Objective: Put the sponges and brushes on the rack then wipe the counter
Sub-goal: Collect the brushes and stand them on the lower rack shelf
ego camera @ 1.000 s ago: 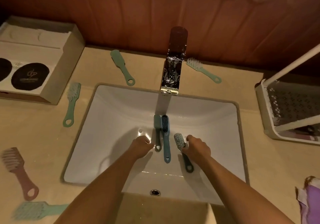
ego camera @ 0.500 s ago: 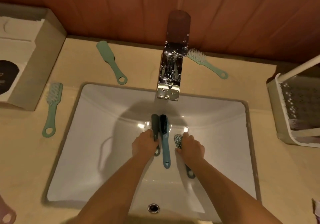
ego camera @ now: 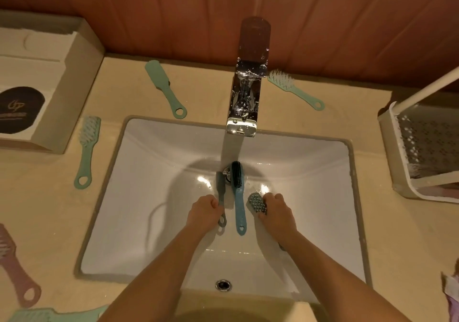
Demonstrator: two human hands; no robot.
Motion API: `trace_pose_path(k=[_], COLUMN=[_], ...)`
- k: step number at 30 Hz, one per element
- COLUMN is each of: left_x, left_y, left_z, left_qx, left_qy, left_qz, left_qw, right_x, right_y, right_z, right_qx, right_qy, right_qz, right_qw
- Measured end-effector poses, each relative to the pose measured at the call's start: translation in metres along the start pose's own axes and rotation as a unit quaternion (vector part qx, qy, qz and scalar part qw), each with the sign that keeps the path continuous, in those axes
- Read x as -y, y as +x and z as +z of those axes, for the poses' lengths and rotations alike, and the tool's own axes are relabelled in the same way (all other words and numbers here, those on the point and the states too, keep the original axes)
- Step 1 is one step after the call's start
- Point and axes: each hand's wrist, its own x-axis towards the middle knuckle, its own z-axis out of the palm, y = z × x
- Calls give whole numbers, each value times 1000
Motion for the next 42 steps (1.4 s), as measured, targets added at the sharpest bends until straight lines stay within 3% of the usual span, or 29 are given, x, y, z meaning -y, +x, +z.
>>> trace_pose_path(k=[6, 13, 23, 27, 31, 42], left_x=[3, -3, -34, -53, -76, -146], left_y=[-50, -100, -149, -161, -167, -171], left_z=[-16, -34, -36, -33, -24, 12], left_qx=[37, 71, 141, 151, 109, 136], left_qy=[-248, -327, -346, -313, -205, -156], left_qz=[-13, 24, 62, 82, 140, 200], left_qw=[968, 942, 926, 934, 963, 958], right_x=[8, 19, 2, -14, -34, -111], right_y=[-36, -91, -144, -151, -155, -152], right_z=[-20, -57, -87, -101, -118, -170], right_qx=[-33, -53, -84, -108, -122, -207], right_qy=[180, 360, 418, 436, 448, 462], right_qz=[-38, -82, -99, -97, -93, -36], right_qw=[982, 928, 899, 888, 881, 862])
